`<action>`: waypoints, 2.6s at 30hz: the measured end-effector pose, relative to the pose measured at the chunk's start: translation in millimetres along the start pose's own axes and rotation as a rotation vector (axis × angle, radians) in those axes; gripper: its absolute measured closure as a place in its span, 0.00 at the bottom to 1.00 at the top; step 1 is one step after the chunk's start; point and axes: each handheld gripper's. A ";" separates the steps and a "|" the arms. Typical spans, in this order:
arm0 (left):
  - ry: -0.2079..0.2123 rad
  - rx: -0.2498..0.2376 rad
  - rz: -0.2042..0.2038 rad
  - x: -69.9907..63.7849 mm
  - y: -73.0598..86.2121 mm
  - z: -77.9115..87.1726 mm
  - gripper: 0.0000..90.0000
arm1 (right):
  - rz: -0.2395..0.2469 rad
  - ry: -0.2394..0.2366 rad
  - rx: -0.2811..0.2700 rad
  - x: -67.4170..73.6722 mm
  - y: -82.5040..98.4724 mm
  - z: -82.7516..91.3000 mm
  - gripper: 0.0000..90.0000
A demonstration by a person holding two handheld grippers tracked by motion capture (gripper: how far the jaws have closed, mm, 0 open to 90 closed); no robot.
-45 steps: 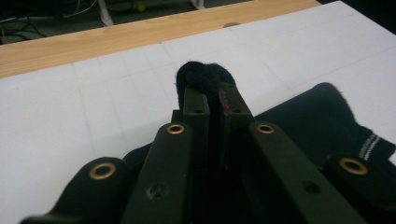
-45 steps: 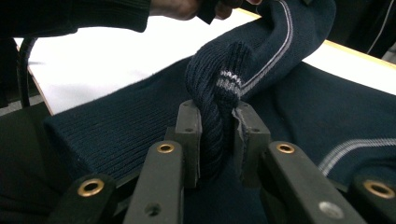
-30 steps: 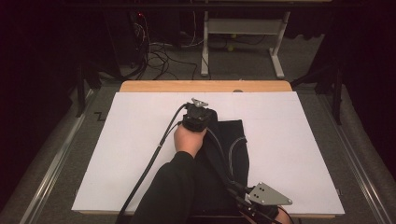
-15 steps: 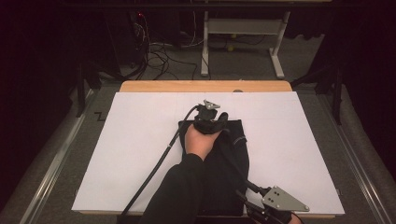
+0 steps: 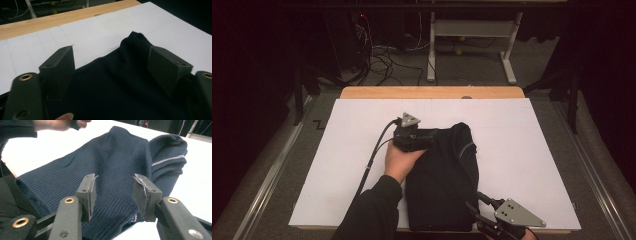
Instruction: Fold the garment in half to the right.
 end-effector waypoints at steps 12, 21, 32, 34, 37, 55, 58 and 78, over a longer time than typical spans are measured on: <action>-0.015 -0.008 -0.022 51.0 61.5 65.5 0.00 | -0.017 0.002 -0.014 -6.3 -8.6 -2.8 0.69; -0.047 -0.012 -0.013 79.0 108.6 104.1 0.00 | 0.050 0.016 0.130 -36.4 -49.9 -79.7 1.00; -0.030 -0.030 -0.018 89.0 119.8 119.1 0.00 | 0.043 0.134 0.382 -73.3 -68.7 -156.5 1.00; -0.029 -0.046 -0.014 89.5 119.5 123.6 0.00 | 0.009 0.159 0.382 -83.0 -59.4 -150.5 1.00; -0.035 -0.055 -0.004 91.5 119.8 125.6 0.00 | -0.026 0.188 0.381 -96.2 -40.7 -137.5 1.00; -0.049 -0.044 0.020 97.1 120.4 125.1 0.00 | -0.235 0.248 0.112 -129.2 35.0 -15.5 0.98; -0.041 -0.049 0.013 94.1 121.8 128.1 0.00 | -0.260 0.229 0.024 -121.6 34.2 4.2 0.97; -0.035 -0.071 0.012 94.8 119.7 133.4 0.00 | -0.150 0.197 0.020 -100.2 29.5 -15.2 0.32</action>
Point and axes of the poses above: each handheld gripper's, and its own axes: z roughly backward along the jaws, y roughly out of its underside, x roughly to its left, and after that the axes turned 8 degrees about z, right-handed
